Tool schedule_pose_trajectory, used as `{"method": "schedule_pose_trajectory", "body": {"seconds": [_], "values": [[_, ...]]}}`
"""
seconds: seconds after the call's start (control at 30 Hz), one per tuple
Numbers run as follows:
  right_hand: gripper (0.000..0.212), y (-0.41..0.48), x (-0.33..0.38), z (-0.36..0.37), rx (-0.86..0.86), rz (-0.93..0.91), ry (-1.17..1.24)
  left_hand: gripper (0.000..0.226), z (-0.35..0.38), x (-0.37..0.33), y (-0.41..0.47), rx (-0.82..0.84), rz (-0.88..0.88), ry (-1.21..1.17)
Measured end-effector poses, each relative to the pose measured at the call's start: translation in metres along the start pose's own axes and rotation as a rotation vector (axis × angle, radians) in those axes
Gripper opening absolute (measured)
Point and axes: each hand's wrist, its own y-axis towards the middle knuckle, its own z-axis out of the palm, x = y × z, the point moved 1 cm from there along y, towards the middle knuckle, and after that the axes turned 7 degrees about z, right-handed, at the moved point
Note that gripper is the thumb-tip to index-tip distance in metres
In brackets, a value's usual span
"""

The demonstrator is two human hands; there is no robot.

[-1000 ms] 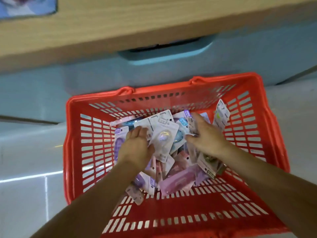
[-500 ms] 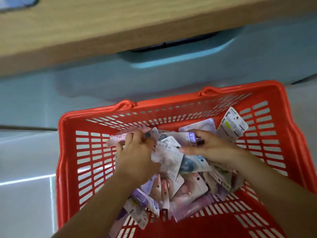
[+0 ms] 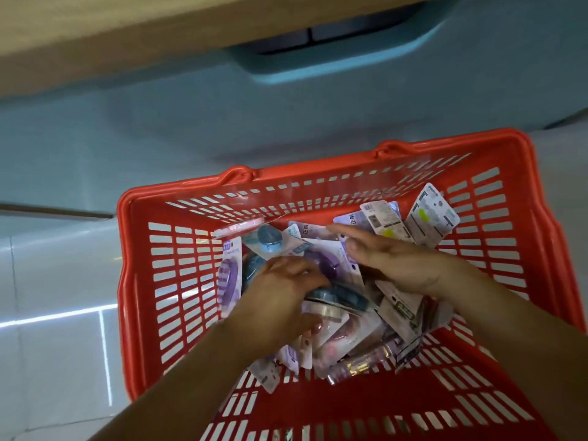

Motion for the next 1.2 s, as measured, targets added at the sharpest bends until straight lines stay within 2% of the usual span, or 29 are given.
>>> {"method": "schedule_pose_trajectory", "body": {"seconds": [0.07, 0.17, 0.27, 0.33, 0.43, 0.47, 0.6, 0.67, 0.77, 0.87, 0.97, 1.1, 1.2], "values": [[0.089, 0.005, 0.001, 0.004, -0.116, -0.022, -0.042, 0.049, -0.005, -0.004, -0.015, -0.049, -0.018, -0.125], [0.075, 0.021, 0.001, 0.024, -0.406, -0.104, -0.261, 0.044, -0.015, -0.012, -0.043, -0.167, -0.117, -0.250], [0.065, 0.031, 0.002, 0.037, -0.668, -0.071, -0.476, 0.037, -0.023, -0.016, -0.064, -0.321, -0.368, -0.448], [0.050, 0.034, 0.002, 0.042, -0.718, -0.065, -0.471, 0.034, -0.021, -0.015, -0.072, -0.344, -0.498, -0.605], [0.024, 0.039, 0.006, 0.049, -0.752, 0.009, -0.262, 0.028, -0.018, -0.018, -0.076, -0.354, -0.548, -0.728], [0.022, 0.040, 0.008, 0.050, -0.774, 0.026, -0.266, 0.025, -0.017, -0.020, -0.076, -0.363, -0.568, -0.771], [0.035, 0.025, 0.011, 0.041, -0.880, 0.064, -0.371, 0.019, -0.017, -0.032, -0.074, -0.437, -0.626, -0.920], [0.039, -0.001, 0.012, 0.036, -0.927, -0.008, -0.269, 0.017, -0.024, -0.039, -0.076, -0.486, -0.676, -1.009], [0.036, -0.052, 0.020, 0.032, -0.950, -0.171, 0.052, 0.023, -0.035, -0.051, -0.079, -0.550, -0.733, -1.187], [0.032, -0.110, 0.036, 0.028, -0.835, -0.215, 0.587, 0.032, -0.057, -0.070, -0.080, -0.556, -0.710, -1.333], [0.041, -0.161, 0.052, 0.026, -0.723, -0.213, 0.946, 0.046, -0.087, -0.096, -0.082, -0.553, -0.637, -1.507], [0.078, -0.226, 0.093, 0.032, -0.563, -0.255, 1.166, 0.070, -0.143, -0.146, -0.087, -0.497, -0.418, -1.665], [0.067, -0.279, 0.141, 0.045, -0.480, -0.282, 1.177, 0.067, -0.204, -0.197, -0.105, -0.462, -0.270, -1.711]]}}
